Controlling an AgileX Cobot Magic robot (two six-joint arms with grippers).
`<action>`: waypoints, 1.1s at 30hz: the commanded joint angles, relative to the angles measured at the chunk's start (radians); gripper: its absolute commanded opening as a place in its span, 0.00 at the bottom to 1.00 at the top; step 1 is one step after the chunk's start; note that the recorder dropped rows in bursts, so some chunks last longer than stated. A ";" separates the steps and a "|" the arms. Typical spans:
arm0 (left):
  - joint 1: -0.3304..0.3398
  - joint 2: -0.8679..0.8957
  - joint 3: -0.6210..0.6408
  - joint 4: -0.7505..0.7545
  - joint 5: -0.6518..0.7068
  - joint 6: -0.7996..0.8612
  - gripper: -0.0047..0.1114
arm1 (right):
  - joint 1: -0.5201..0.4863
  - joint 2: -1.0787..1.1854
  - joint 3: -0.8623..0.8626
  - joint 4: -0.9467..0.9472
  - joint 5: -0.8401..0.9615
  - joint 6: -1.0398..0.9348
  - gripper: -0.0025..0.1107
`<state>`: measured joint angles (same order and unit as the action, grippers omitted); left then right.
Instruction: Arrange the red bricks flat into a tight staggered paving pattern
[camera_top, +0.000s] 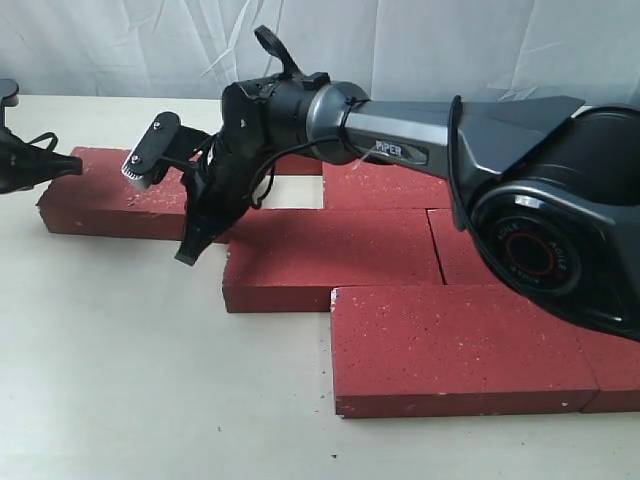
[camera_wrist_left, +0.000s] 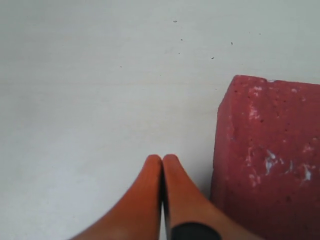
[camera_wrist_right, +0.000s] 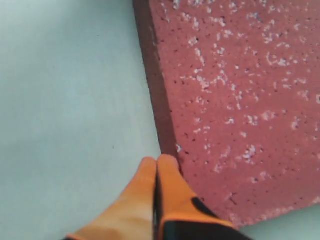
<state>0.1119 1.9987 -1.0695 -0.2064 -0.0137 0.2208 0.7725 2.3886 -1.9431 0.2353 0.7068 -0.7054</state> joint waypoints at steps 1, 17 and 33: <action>-0.020 0.002 0.003 -0.007 -0.013 -0.004 0.04 | -0.008 0.000 -0.006 -0.010 -0.046 0.011 0.01; -0.025 0.002 0.003 -0.005 -0.023 -0.004 0.04 | -0.018 -0.002 -0.007 -0.026 -0.001 0.053 0.01; -0.023 0.002 0.003 -0.005 -0.052 -0.004 0.04 | -0.105 -0.135 0.000 -0.055 0.175 0.156 0.01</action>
<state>0.0899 1.9987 -1.0695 -0.2064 -0.0422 0.2208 0.6986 2.2582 -1.9453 0.1928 0.8470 -0.5787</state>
